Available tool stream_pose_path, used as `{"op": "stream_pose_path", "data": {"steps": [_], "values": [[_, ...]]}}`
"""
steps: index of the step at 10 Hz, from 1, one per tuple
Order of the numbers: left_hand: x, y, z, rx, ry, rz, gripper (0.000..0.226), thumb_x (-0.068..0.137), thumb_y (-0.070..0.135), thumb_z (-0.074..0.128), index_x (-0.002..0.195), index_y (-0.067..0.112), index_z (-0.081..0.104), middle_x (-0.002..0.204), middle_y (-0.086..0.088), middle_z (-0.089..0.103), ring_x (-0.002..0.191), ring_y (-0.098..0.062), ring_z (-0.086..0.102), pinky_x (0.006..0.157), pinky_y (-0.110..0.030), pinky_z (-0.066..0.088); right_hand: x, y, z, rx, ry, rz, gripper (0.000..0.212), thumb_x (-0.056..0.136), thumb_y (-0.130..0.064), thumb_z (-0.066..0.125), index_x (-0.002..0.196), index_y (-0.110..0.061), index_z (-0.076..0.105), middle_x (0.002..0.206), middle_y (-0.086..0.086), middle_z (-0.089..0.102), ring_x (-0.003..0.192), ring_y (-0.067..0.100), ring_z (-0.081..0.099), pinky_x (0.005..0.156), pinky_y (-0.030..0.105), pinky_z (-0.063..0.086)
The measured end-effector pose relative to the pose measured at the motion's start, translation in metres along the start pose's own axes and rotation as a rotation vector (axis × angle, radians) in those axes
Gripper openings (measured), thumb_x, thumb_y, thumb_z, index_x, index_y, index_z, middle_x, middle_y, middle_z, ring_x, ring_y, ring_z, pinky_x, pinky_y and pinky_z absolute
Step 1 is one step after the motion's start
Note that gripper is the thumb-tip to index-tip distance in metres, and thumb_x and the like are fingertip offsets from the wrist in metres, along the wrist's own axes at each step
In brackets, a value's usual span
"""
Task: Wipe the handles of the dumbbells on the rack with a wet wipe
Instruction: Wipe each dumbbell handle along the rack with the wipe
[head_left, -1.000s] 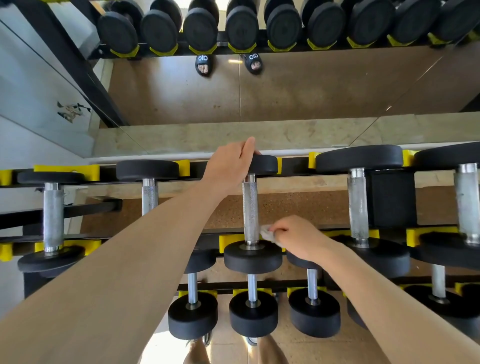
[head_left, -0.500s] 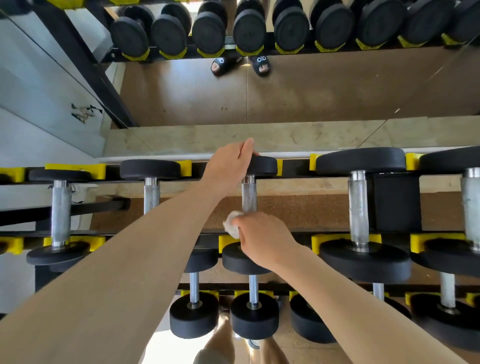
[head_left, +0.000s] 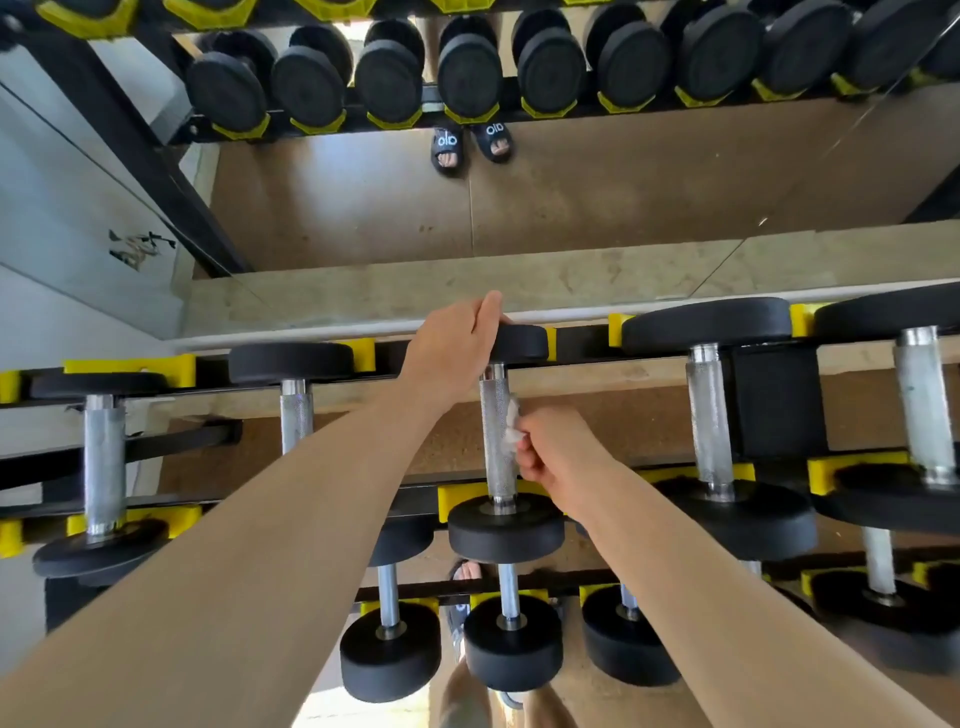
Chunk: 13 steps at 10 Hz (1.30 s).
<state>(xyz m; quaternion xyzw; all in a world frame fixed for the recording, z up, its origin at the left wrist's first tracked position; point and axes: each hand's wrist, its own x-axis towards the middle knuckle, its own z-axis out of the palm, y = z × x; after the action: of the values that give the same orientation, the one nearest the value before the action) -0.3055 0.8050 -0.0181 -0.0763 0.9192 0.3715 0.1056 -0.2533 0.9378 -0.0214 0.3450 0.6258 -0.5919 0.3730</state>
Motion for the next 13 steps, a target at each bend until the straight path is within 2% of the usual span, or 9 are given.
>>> {"op": "stream_pose_path", "data": {"steps": [1,3,4,5,6,7,10,12,13], "values": [[-0.001,0.003,-0.004,0.063,-0.028,0.025,0.05,0.112,0.036,0.025,0.106,0.015,0.07,0.096,-0.009,0.071,0.09,-0.029,0.064,0.086,-0.051,0.053,-0.006,0.01,-0.002,-0.117,0.016,-0.111,0.019,0.092,-0.007,0.049,0.076,-0.018,0.052,0.067,0.0,0.049,0.054,0.011,0.045,0.05,0.025,0.037],[0.0,0.004,-0.007,0.064,-0.06,0.021,0.049,0.11,0.04,0.024,0.1,0.017,0.067,0.092,-0.007,0.069,0.085,-0.025,0.062,0.083,-0.045,0.054,-0.032,0.005,-0.007,-0.095,0.05,-0.34,0.025,0.095,-0.006,0.05,0.107,-0.019,0.067,0.083,0.002,0.061,0.059,0.01,0.049,0.05,0.021,0.039],[0.003,0.005,-0.007,0.114,-0.096,0.034,0.046,0.11,0.04,0.025,0.095,0.017,0.062,0.088,-0.007,0.067,0.082,-0.027,0.063,0.077,-0.045,0.055,-0.041,-0.001,-0.025,-0.328,0.155,-0.552,0.033,0.099,-0.016,0.047,0.128,-0.025,0.059,0.094,-0.001,0.067,0.069,0.009,0.056,0.06,0.021,0.043],[0.004,0.009,-0.009,0.115,-0.125,0.039,0.044,0.109,0.04,0.029,0.088,0.016,0.059,0.078,-0.008,0.063,0.072,-0.027,0.059,0.069,-0.045,0.051,-0.041,-0.009,-0.058,-0.765,0.316,-0.783,0.036,0.102,-0.023,0.044,0.137,-0.029,0.052,0.084,-0.009,0.063,0.063,0.003,0.055,0.051,0.014,0.036],[0.001,0.023,-0.007,0.235,-0.134,0.078,0.042,0.109,0.042,0.029,0.078,0.022,0.049,0.073,-0.005,0.058,0.069,-0.026,0.057,0.071,-0.044,0.053,-0.041,-0.016,-0.095,-1.08,0.441,-0.924,0.038,0.101,-0.024,0.041,0.138,-0.028,0.052,0.071,-0.009,0.057,0.06,0.008,0.054,0.053,0.024,0.044],[-0.001,0.054,0.003,0.304,-0.081,0.15,0.038,0.111,0.041,0.028,0.087,0.022,0.052,0.078,-0.005,0.059,0.08,-0.032,0.06,0.076,-0.046,0.053,-0.036,-0.021,-0.125,-1.292,0.479,-0.954,0.037,0.099,-0.027,0.04,0.132,-0.03,0.055,0.087,-0.006,0.065,0.073,0.014,0.062,0.064,0.031,0.055],[0.007,0.155,0.08,0.015,-0.124,0.289,0.042,0.112,0.028,0.029,0.119,0.004,0.062,0.117,-0.015,0.066,0.108,-0.03,0.059,0.094,-0.044,0.045,0.01,-0.019,-0.178,-1.666,0.521,-1.297,0.029,0.083,-0.015,0.069,0.112,-0.013,0.066,0.097,0.009,0.072,0.086,0.028,0.068,0.076,0.039,0.056],[0.015,0.161,0.108,0.04,-0.089,0.156,0.052,0.11,0.04,0.026,0.095,0.012,0.067,0.09,-0.011,0.068,0.086,-0.026,0.061,0.086,-0.046,0.05,0.027,-0.02,-0.201,-1.687,0.485,-1.453,0.018,0.086,-0.017,0.066,0.103,-0.013,0.066,0.096,0.006,0.067,0.08,0.027,0.064,0.07,0.037,0.049],[0.019,0.158,0.114,0.025,-0.04,0.07,0.044,0.109,0.042,0.03,0.07,0.031,0.047,0.071,0.003,0.053,0.08,-0.025,0.052,0.077,-0.036,0.043,0.032,-0.023,-0.203,-1.594,0.401,-1.461,0.019,0.077,-0.008,0.072,0.095,-0.011,0.069,0.091,0.006,0.07,0.076,0.027,0.067,0.064,0.037,0.053]]}}
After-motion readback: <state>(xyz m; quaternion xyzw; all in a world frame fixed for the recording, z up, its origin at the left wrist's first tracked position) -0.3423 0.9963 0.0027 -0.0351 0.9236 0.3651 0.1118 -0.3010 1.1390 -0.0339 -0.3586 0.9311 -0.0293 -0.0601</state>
